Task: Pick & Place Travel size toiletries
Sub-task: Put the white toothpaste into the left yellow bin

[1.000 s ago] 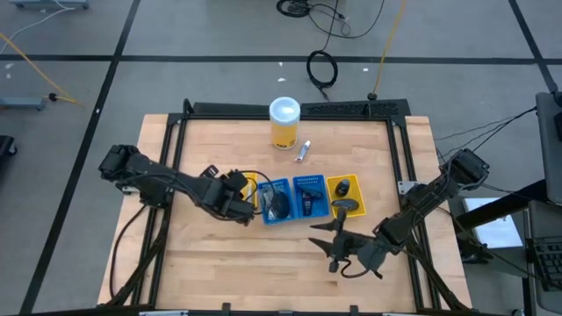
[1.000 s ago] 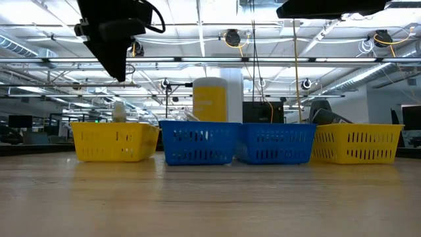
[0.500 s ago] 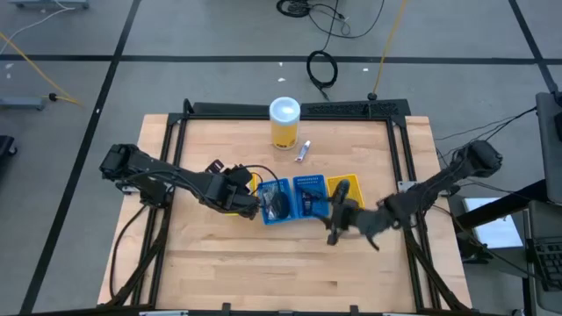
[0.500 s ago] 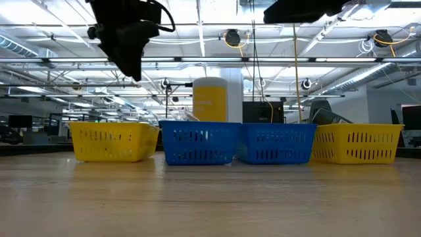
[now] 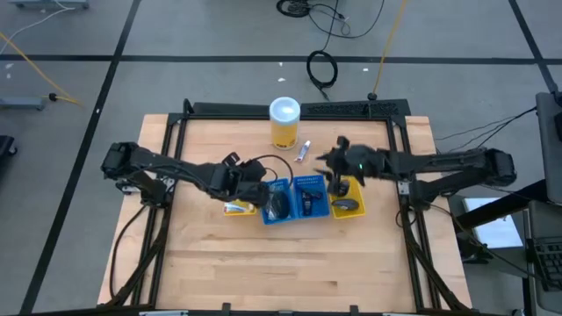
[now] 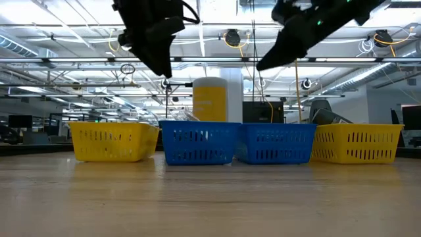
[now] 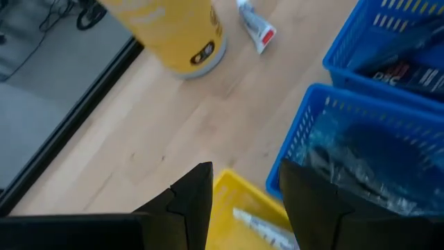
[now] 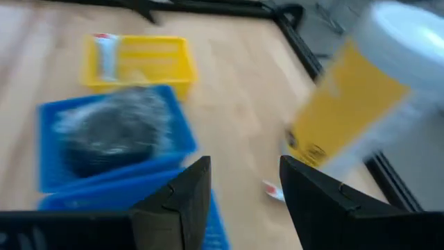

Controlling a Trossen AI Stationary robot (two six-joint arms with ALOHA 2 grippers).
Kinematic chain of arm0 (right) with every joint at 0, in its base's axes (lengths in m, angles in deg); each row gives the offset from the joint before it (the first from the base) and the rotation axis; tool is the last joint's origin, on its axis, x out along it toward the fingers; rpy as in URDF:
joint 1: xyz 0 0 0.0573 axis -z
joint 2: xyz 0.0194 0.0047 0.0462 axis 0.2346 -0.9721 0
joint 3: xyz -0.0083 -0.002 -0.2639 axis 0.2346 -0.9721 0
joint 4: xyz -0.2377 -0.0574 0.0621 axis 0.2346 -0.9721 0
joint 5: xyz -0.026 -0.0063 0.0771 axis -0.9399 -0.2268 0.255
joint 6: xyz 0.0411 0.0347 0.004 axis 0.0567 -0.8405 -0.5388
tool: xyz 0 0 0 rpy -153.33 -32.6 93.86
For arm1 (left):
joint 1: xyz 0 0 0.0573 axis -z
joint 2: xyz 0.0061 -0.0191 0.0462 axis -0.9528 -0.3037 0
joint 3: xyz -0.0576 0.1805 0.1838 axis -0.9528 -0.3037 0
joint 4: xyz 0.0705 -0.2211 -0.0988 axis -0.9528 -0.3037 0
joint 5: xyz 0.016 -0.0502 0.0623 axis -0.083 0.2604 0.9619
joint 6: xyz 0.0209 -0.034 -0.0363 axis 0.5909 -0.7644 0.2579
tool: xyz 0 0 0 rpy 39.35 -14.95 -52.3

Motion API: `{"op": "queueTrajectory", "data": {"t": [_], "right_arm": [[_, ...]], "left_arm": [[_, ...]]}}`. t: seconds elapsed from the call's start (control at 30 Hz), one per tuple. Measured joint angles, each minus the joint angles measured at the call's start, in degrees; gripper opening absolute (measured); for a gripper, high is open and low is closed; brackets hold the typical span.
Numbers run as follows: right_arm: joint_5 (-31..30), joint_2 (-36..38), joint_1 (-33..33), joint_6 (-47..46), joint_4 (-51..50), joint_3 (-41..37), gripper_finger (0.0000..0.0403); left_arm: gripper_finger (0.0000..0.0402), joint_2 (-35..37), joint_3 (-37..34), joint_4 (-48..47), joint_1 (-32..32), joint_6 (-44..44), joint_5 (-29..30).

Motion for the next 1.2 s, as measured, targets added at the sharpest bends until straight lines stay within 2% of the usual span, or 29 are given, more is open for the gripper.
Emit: {"op": "queueTrajectory", "data": {"t": [0.27, 0.5, 0.73, 0.9, 1.03, 1.2], "right_arm": [[5.5, -3.3, 15.5, -3.5, -1.0, 0.0, 0.0164], [13.6, -10.9, 25.6, -10.6, -2.8, 3.2, 0.0164], [20.6, -20.9, 29.3, -13.9, -5.7, 10.4, 0.0164], [21.3, -26.3, 31.3, -20.6, -6.0, 13.7, 0.0164], [25.6, -29.6, 33.4, -25.0, -5.9, 15.3, 0.0164], [27.0, -33.4, 34.3, -28.2, -5.3, 16.6, 0.0164]], "left_arm": [[0.0166, 0.0, 0.0, 7.2, -1.7, 5.1, -0.2], [0.0166, 0.0, 0.0, 11.5, -2.5, 8.4, -0.2], [0.0166, 0.0, 0.0, 11.6, -2.6, 8.4, -0.2], [0.0166, 0.0, 0.0, 11.7, -2.6, 8.4, -0.3], [0.0166, 0.0, 0.0, 11.8, -2.6, 8.7, -0.3], [0.0166, 0.0, 0.0, 13.4, -2.7, 10.9, -0.3]]}}
